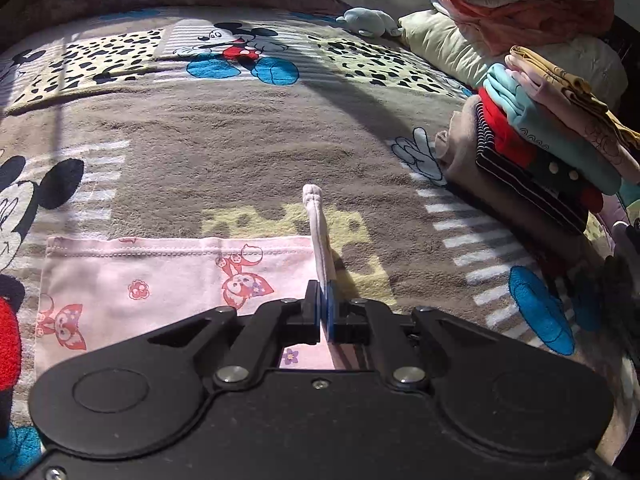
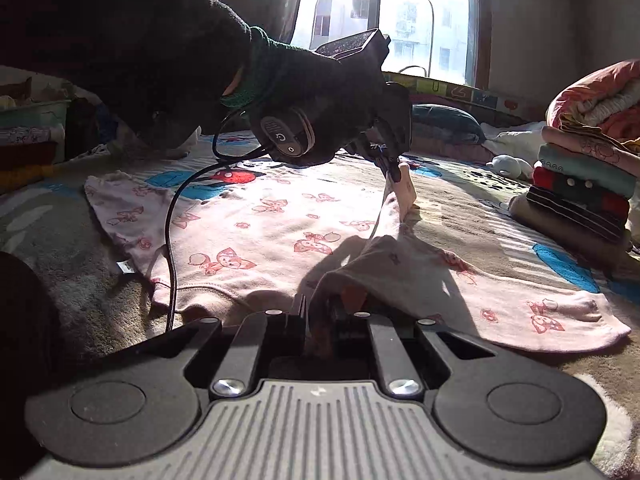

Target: Fold clothes

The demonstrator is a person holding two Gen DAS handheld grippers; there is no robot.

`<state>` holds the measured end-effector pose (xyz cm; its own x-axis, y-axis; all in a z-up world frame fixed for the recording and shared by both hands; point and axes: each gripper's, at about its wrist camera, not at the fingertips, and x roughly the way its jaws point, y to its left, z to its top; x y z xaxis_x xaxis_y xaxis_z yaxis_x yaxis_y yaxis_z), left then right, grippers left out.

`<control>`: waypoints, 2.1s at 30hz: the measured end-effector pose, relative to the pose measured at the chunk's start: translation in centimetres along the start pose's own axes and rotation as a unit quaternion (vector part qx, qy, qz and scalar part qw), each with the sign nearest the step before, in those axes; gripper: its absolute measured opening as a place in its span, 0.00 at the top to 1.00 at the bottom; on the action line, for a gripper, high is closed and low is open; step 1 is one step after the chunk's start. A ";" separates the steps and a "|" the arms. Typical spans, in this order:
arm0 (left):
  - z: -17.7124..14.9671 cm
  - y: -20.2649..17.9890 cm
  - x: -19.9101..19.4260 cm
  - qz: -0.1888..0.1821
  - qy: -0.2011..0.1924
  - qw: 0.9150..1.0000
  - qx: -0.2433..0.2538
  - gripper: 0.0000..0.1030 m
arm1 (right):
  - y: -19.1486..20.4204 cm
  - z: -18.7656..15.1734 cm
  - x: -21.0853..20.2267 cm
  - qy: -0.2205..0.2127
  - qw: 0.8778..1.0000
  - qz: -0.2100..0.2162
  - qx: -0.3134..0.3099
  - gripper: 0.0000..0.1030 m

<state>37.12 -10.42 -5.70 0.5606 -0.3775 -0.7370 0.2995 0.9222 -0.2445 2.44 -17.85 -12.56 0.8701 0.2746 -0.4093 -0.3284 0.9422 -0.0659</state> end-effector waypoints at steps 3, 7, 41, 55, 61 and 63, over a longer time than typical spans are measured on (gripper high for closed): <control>-0.4 1.3 0.1 -0.011 -0.005 1.000 -0.015 0.98 | 0.5 -0.1 0.2 0.005 1.000 0.004 -0.014 0.87; -1.0 2.7 0.4 -0.023 -0.009 0.999 -0.030 0.98 | 0.8 -0.2 0.5 0.013 1.000 0.009 -0.020 0.87; -16.7 -27.2 -3.6 -0.054 0.069 0.871 0.482 0.46 | 0.9 -1.3 1.5 0.001 0.998 0.061 0.030 0.53; -18.7 -29.7 -1.9 0.048 0.025 0.859 0.509 0.95 | 1.2 -1.3 1.4 -0.001 0.997 0.066 0.028 0.44; -12.9 -23.0 -11.7 0.037 -0.078 0.930 0.357 0.95 | 1.3 -1.3 1.2 -0.003 0.997 0.066 0.027 0.41; -10.9 -19.4 -15.8 0.035 -0.116 0.951 0.286 0.95 | 1.2 -1.2 1.2 -0.004 0.997 0.067 0.030 0.39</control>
<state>14.02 -21.40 3.81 0.7292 -0.3870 -0.5643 0.5895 0.7741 0.2309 2.63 -16.60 -14.25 0.8223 0.4008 -0.4040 -0.4204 0.9063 0.0433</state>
